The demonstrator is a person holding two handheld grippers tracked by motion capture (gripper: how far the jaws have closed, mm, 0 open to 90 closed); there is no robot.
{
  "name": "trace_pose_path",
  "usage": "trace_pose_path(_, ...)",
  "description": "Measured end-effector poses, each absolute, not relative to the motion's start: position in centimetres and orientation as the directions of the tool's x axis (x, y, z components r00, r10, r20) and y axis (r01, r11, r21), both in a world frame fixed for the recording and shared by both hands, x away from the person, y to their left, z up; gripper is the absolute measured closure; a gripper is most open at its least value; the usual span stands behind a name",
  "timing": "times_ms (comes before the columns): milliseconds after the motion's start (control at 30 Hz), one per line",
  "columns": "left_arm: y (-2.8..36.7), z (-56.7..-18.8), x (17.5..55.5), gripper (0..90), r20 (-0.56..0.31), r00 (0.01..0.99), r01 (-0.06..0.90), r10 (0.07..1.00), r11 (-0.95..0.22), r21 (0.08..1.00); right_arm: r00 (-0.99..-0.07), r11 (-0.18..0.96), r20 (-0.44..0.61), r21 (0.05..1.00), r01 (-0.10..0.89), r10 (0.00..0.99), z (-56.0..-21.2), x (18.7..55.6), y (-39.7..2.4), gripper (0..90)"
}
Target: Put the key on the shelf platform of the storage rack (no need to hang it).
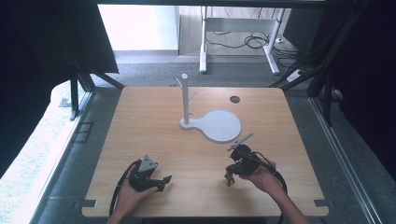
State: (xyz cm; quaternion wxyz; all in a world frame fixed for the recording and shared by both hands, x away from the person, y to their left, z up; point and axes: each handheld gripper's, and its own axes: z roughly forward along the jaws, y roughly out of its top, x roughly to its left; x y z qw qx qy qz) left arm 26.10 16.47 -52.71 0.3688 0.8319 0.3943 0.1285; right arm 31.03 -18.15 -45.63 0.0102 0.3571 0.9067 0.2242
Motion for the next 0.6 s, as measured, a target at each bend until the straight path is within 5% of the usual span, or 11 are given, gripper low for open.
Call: trace_pose_path(600, 16.5, -52.8, 26.2, 23.5, -0.077, 0.655, 0.562, 0.751, -0.417, 0.714, -0.744, 0.64, 0.126, 0.428, 0.638, 0.657, -44.0, 31.4, -18.9, 89.7)
